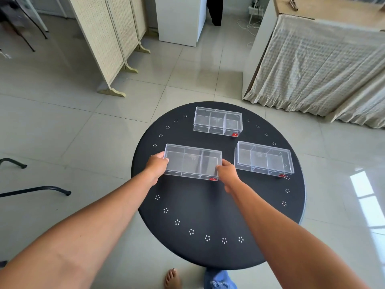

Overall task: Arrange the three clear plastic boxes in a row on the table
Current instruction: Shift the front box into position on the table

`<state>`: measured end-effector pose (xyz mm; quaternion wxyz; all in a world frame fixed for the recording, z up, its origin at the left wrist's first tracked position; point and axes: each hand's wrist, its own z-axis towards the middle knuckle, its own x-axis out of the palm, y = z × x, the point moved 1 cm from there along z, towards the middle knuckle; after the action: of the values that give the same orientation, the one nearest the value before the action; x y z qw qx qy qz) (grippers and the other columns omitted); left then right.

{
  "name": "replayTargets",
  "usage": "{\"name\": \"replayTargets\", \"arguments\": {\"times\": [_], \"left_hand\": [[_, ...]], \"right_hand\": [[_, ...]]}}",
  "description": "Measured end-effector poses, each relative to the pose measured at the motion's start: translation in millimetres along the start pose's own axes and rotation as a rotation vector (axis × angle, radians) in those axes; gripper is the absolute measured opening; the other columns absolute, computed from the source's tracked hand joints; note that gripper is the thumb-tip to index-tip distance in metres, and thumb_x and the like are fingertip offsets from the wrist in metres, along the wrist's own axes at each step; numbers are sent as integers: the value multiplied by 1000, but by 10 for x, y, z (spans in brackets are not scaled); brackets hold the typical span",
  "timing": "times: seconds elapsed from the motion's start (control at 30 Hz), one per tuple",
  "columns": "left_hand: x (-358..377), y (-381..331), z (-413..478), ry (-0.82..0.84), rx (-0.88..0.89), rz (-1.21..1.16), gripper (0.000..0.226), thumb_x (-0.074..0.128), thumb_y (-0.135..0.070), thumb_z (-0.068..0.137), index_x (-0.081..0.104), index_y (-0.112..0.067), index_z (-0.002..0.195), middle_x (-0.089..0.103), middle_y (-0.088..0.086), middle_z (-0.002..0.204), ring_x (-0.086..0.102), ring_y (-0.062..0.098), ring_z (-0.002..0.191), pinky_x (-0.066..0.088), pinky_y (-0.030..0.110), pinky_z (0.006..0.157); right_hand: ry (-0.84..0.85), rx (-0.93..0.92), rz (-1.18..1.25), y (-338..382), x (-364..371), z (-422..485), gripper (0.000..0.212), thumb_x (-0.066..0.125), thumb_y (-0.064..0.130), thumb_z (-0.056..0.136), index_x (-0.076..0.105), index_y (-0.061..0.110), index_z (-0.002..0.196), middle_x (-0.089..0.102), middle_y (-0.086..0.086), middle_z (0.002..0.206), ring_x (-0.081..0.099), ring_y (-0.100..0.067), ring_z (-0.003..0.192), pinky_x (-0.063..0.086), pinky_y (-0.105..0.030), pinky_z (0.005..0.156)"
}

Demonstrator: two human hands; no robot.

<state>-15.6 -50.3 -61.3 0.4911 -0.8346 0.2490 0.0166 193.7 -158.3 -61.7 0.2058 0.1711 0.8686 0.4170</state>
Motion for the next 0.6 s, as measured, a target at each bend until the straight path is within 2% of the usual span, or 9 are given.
{"name": "replayTargets", "arguments": {"times": [0.13,0.27,0.43,0.6], "left_hand": [[150,1,-215,21,23,20,44,40,-6,92,62,-21,127,67,-2,118,62,19,106,45,26,89],[294,59,-419,35,4,19,45,39,-6,90,66,-21,122,70,0,112,64,20,100,51,29,90],[473,162,-634,59,-19,28,44,40,-7,88,68,-21,120,71,1,110,66,24,105,54,36,94],[642,239,-744,80,-34,15,39,44,-4,91,66,-14,122,69,4,106,66,25,101,54,40,94]], "right_hand": [[-53,-4,5,-147,-199,-130,42,39,-6,86,67,21,101,70,0,94,65,-21,84,54,-24,62],[-101,27,24,-366,-396,-212,39,44,-2,85,70,23,99,72,0,93,69,-25,86,60,-39,83],[-141,37,36,-565,-617,-362,41,45,-4,85,72,18,108,72,-3,93,69,-27,85,61,-42,81],[-173,39,38,-688,-795,-492,42,43,-6,86,70,19,105,70,-1,86,66,-27,83,60,-42,79]]}}
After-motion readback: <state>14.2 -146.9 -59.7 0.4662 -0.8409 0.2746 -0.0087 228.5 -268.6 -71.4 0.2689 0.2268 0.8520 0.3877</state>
